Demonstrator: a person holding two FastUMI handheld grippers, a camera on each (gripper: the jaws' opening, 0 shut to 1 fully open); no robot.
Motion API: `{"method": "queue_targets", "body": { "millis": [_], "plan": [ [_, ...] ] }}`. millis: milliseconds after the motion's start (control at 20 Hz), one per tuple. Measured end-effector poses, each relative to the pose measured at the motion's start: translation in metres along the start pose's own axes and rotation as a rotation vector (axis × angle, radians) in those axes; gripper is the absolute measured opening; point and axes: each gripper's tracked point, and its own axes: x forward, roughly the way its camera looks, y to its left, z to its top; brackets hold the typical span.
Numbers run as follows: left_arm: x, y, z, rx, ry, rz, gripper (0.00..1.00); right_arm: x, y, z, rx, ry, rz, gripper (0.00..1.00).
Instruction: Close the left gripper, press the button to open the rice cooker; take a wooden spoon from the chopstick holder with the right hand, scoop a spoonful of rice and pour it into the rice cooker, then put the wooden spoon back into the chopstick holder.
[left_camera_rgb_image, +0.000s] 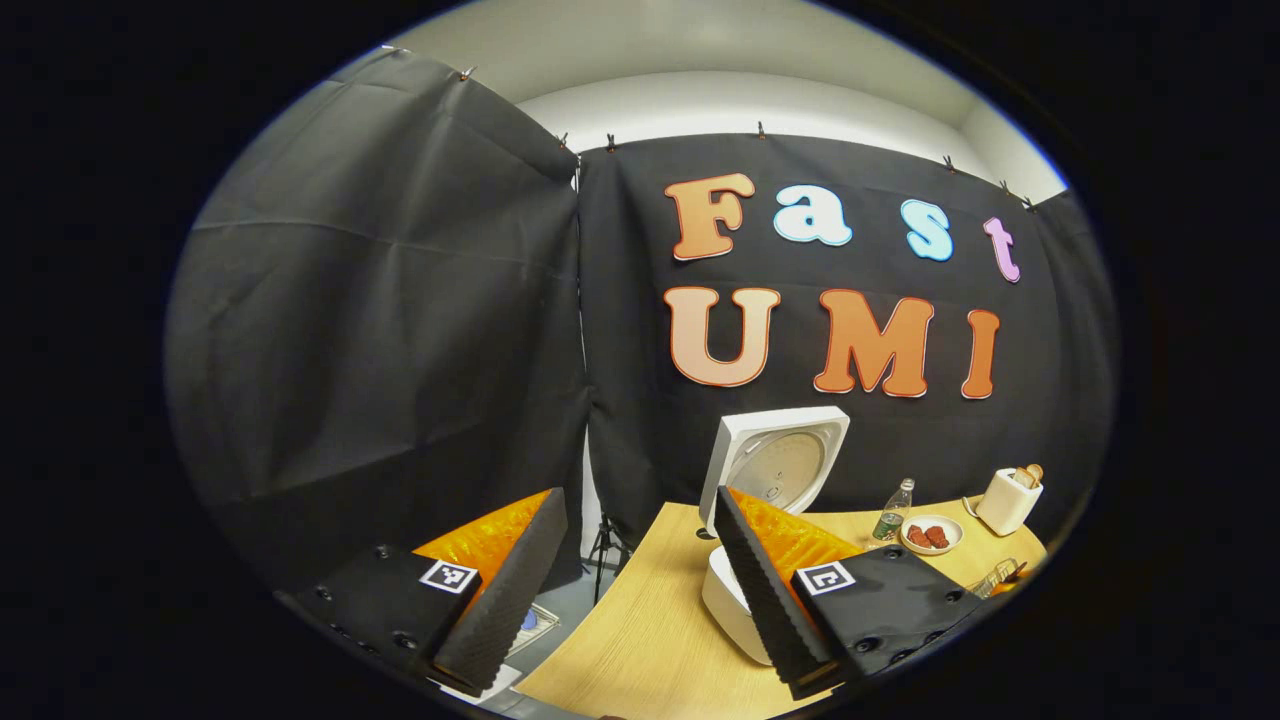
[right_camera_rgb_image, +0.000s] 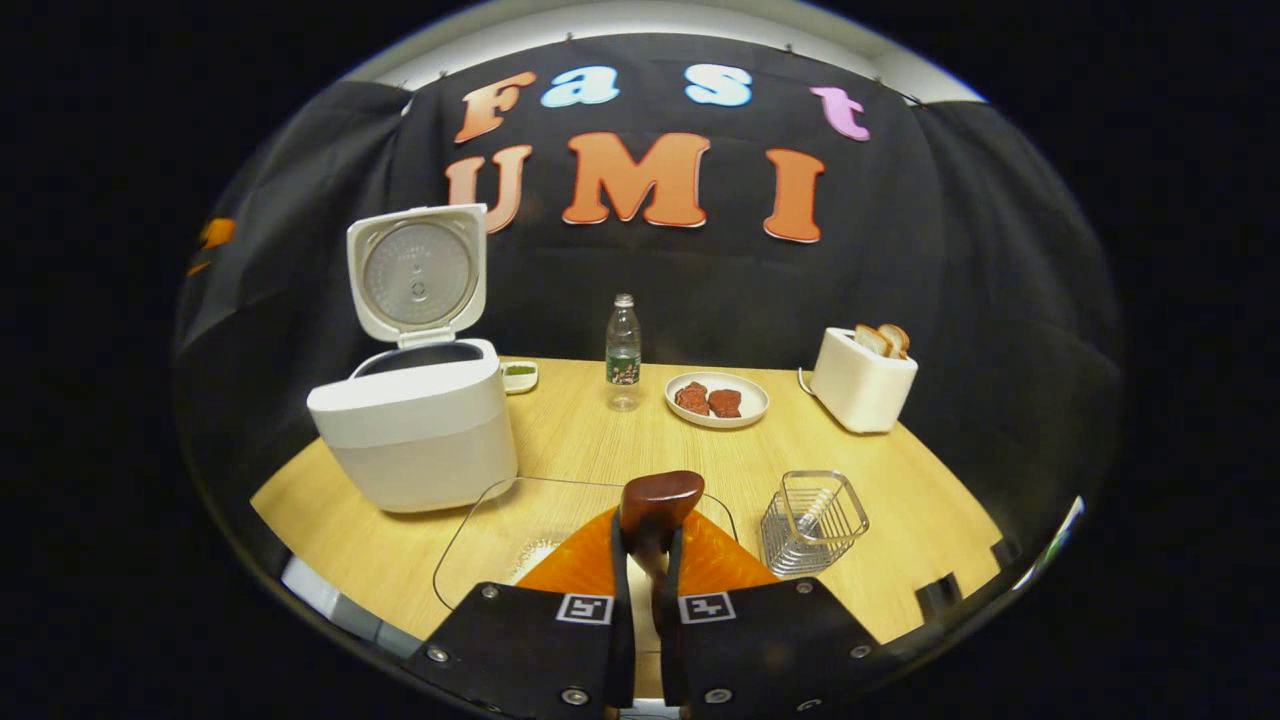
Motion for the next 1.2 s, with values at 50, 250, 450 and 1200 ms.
{"method": "queue_targets", "body": {
  "millis": [50,250,450,1200],
  "plan": [
    [0.000,0.000,0.000,0.009,-0.001,-0.002,1.00,0.002,0.000,-0.004,0.065,0.010,0.007,0.10],
    [-0.001,-0.004,-0.003,0.027,0.000,-0.014,1.00,0.008,0.013,-0.010,0.265,0.028,0.048,0.10],
    [-0.003,-0.004,-0.008,0.021,0.012,-0.016,1.00,0.020,0.039,-0.013,0.425,0.048,0.115,0.10],
    [-0.003,-0.010,-0.011,-0.007,0.018,-0.028,1.00,0.035,0.012,-0.018,0.900,0.104,0.119,0.09]
  ]
}}
